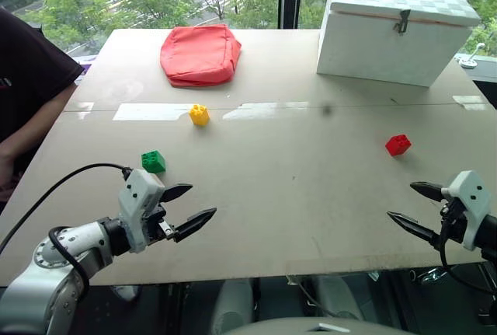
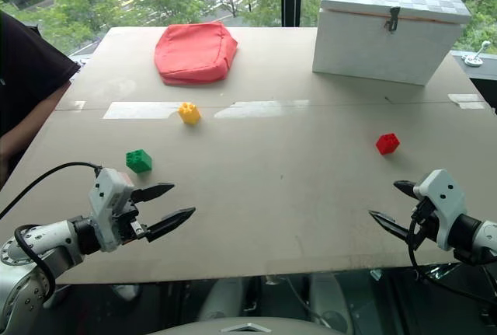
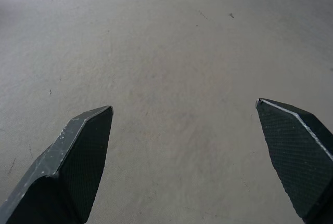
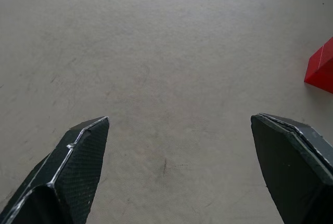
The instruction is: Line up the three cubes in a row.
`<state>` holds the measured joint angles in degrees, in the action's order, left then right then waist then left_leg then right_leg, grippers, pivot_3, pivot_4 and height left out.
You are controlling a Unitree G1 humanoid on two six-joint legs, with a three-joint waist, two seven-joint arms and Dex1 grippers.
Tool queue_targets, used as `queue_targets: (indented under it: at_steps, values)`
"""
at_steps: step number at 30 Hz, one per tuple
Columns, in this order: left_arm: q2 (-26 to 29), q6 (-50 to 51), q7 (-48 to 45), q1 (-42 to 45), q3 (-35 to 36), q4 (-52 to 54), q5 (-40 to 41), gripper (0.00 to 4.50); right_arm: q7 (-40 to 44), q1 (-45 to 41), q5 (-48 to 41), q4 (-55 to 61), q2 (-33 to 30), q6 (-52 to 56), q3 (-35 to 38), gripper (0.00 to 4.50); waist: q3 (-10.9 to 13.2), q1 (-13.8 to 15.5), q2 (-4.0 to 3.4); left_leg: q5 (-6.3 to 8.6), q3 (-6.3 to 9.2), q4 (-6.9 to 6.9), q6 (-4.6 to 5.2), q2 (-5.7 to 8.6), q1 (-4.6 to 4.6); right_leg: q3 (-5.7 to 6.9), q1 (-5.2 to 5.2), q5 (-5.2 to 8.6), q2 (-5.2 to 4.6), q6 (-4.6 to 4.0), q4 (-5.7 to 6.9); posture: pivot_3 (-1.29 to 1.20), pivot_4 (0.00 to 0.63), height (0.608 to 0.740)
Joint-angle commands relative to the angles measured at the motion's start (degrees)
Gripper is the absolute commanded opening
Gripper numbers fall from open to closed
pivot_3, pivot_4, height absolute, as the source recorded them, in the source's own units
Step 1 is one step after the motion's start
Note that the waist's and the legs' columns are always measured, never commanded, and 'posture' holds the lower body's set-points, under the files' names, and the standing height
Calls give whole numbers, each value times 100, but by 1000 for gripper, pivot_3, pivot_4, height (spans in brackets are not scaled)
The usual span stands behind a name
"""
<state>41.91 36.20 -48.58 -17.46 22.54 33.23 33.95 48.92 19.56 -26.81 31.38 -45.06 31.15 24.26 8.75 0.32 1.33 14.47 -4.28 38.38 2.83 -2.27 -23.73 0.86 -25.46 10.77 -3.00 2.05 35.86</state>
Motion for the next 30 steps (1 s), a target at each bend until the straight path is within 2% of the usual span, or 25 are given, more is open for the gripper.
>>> queue_targets:
  at_steps: [1,6,9,13,17,23,30]
  values:
    - [-5,-42,55,114,45,286,213,4500,-198,-115,55,72,42,-81,142,4472,0,11,0,0,0,0,0,0,0,0,0,0,0,0,0,0,150,740]
    - [-147,272,347,721,-149,451,762,4500,-1391,-1114,170,454,59,1050,-212,4472,-1,29,0,5,-2,13,-11,-2,1,-2,-1,-1,-4,0,2,0,150,740]
    - [-76,365,319,1098,-398,644,1024,4500,-1566,-2015,-204,261,-188,2154,-438,4472,-1,32,1,-2,-6,12,1,2,-2,-6,1,-3,-3,-2,3,0,150,740]
    - [53,328,178,1696,-953,821,1051,4500,-2306,-3425,388,-714,-363,3069,-1113,4472,0,40,0,-1,-2,3,1,12,-4,-7,0,-16,9,-26,2,0,150,740]
    - [6,337,163,2349,-1429,786,1076,4500,-2357,-4720,440,-1829,-345,3970,-1671,4472,3,46,1,-3,-3,5,2,18,-8,-11,-1,-17,17,-28,0,0,150,740]
    - [-25,251,81,2750,-1824,698,1009,4500,-2368,-6011,860,-3468,-93,4058,-2435,4472,6,8,0,-3,-9,1,2,17,-14,-21,-7,-18,27,-27,-1,0,150,740]
    - [-79,187,154,2772,-1945,721,995,4500,-2026,-6594,1115,-4735,114,3684,-2882,4472,6,6,0,-3,-10,1,3,16,-11,-23,-4,-18,28,-26,-1,0,150,740]
